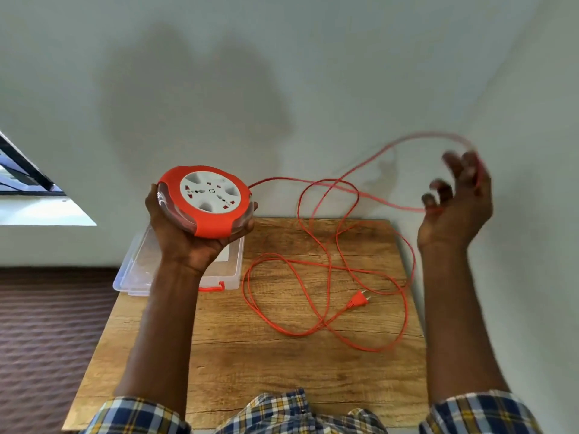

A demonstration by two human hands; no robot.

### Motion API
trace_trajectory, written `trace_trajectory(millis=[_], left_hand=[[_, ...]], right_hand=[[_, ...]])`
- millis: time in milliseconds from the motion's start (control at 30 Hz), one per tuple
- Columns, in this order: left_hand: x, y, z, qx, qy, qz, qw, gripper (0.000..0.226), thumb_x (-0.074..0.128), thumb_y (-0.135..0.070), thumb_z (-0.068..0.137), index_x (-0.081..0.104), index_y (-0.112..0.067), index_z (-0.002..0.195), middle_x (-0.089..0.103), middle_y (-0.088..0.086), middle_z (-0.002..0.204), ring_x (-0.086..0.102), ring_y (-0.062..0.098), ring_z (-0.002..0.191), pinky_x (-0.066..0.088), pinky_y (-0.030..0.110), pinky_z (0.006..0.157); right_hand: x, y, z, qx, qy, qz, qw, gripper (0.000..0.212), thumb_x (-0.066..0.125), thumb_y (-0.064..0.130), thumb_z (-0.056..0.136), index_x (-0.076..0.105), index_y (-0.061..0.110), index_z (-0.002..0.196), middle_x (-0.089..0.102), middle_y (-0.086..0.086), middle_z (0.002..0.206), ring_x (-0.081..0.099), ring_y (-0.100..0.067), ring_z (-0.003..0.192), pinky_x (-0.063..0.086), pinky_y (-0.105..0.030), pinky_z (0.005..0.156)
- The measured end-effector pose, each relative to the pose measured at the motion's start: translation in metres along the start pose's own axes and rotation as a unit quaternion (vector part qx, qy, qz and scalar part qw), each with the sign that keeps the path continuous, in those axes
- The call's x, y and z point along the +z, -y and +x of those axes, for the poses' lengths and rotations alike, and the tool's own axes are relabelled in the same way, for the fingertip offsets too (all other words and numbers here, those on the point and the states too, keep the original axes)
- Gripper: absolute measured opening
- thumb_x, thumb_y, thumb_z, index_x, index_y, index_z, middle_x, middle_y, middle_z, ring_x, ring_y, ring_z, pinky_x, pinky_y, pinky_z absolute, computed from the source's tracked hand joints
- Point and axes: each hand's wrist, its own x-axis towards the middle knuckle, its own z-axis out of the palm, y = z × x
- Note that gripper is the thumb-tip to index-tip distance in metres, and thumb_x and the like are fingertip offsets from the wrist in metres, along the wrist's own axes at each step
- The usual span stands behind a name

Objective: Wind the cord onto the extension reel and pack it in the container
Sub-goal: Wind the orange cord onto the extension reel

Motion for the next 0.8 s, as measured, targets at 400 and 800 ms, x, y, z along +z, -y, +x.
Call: trace_trajectory(millis=[400, 800], left_hand=[[0.012, 0.011, 0.013, -0.023, 0.049, 0.02, 0.998, 0.093, 0.041, -0.082, 0.092, 0.042, -0.022, 0.162, 0.041, 0.021, 0.167, 0.038, 0.054, 0.15, 0.021, 0.079, 0.12], [0.014, 0.006, 0.016, -0.129, 0.077, 0.102, 0.983, 0.078, 0.051, -0.078, 0.095, 0.064, -0.022, 0.148, 0.058, 0.015, 0.155, 0.057, 0.042, 0.14, 0.044, 0.067, 0.113]], right_hand=[[-0.037, -0.129, -0.092, 0.373, 0.386, -0.671, 0.512, 0.022, 0.056, 0.021, 0.097, 0.064, 0.003, 0.088, 0.075, -0.015, 0.084, 0.067, -0.019, 0.053, 0.05, -0.021, 0.049], [0.058, -0.058, -0.102, -0.221, 0.412, -0.387, 0.795, 0.041, 0.068, 0.005, 0.091, 0.072, 0.032, 0.122, 0.066, 0.011, 0.126, 0.058, -0.014, 0.116, 0.044, -0.021, 0.094]])
